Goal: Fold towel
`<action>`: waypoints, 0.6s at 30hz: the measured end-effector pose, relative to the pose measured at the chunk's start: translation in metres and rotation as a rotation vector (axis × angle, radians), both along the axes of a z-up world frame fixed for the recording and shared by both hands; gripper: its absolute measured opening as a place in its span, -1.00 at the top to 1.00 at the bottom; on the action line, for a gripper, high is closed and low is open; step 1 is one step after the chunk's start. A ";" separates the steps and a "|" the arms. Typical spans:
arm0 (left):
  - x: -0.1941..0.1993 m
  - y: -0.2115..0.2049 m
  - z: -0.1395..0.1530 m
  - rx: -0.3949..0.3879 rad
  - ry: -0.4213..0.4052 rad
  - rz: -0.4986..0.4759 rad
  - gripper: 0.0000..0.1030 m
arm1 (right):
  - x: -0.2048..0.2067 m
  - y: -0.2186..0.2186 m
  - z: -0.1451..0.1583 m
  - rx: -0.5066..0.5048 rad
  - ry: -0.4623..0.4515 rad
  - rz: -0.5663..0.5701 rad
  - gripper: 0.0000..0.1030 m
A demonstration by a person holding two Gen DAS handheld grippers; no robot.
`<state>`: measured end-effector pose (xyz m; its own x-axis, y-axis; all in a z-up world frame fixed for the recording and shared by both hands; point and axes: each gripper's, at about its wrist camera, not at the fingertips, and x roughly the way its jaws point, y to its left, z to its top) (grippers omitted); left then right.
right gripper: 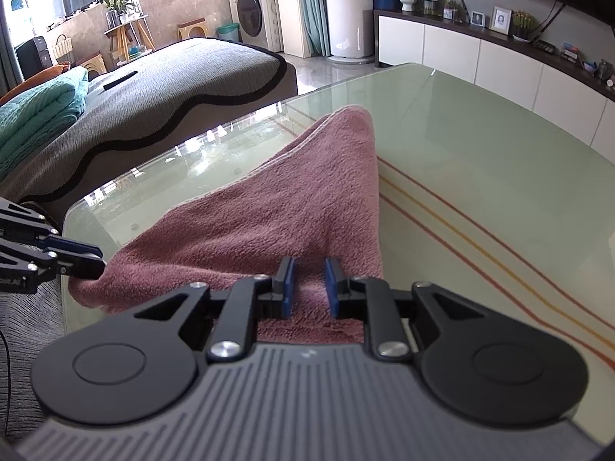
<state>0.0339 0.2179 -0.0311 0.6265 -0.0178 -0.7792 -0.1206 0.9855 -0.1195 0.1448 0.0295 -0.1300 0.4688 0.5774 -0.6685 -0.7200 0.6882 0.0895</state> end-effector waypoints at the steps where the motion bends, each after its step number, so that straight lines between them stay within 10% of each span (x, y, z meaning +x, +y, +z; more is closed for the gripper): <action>1: -0.001 0.002 -0.002 -0.001 0.010 0.003 0.73 | 0.000 0.000 0.000 0.000 -0.001 0.000 0.65; 18: -0.031 0.018 0.030 0.010 -0.082 0.044 0.18 | -0.015 -0.006 0.030 0.092 -0.068 0.065 0.36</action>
<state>0.0032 0.2360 -0.0014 0.6881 0.0187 -0.7253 -0.1538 0.9807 -0.1207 0.1298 0.0236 -0.0997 0.4711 0.6652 -0.5793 -0.7693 0.6311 0.0991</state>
